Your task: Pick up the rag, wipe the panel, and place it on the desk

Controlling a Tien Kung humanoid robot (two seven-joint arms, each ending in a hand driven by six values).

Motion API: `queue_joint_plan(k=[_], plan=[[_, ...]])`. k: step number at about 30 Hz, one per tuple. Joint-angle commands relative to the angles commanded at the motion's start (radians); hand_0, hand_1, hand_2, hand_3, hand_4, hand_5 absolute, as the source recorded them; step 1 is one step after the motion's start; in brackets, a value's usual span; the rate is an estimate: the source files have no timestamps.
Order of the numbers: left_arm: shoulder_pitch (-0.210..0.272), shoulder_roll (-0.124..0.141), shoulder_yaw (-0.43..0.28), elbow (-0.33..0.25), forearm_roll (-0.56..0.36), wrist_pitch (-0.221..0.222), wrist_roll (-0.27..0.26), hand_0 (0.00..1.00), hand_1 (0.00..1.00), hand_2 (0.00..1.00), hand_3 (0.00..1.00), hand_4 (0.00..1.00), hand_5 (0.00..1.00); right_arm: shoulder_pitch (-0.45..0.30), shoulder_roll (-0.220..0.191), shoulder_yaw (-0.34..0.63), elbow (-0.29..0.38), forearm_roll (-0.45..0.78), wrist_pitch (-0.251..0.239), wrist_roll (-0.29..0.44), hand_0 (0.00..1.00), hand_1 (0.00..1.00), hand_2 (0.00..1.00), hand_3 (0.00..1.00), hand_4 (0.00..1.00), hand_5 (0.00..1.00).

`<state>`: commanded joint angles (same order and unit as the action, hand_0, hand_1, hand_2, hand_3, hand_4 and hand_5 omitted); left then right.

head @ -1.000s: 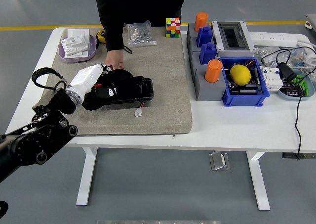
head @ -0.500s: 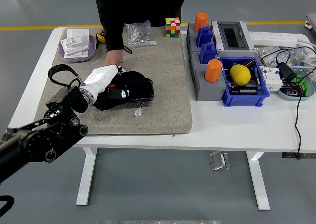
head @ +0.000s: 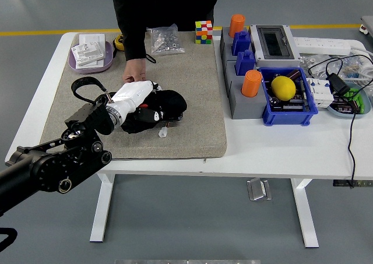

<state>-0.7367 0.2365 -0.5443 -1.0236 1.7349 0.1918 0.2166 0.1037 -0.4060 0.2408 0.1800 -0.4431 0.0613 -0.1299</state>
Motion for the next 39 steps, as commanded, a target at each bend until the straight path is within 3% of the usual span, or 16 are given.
queue_joint_plan(k=[14,19,39], plan=[[0.007,0.014,-0.001,-0.003,0.008,0.006,0.006,0.243,0.148,0.477,0.367,0.295,0.002,-0.009,0.017,0.047,0.0,-0.044,0.002,-0.01,0.724,0.585,0.667,0.577,0.998,0.414],[0.013,0.02,-0.015,0.006,0.028,0.03,0.024,0.244,0.148,0.478,0.368,0.297,0.002,-0.011,0.021,0.08,0.0,-0.074,0.003,-0.016,0.723,0.584,0.667,0.577,0.998,0.414],[0.051,0.067,-0.084,0.033,0.074,0.057,0.038,0.238,0.147,0.475,0.367,0.295,0.002,-0.022,0.028,0.182,0.0,-0.161,0.006,-0.034,0.724,0.585,0.667,0.577,0.998,0.413]])
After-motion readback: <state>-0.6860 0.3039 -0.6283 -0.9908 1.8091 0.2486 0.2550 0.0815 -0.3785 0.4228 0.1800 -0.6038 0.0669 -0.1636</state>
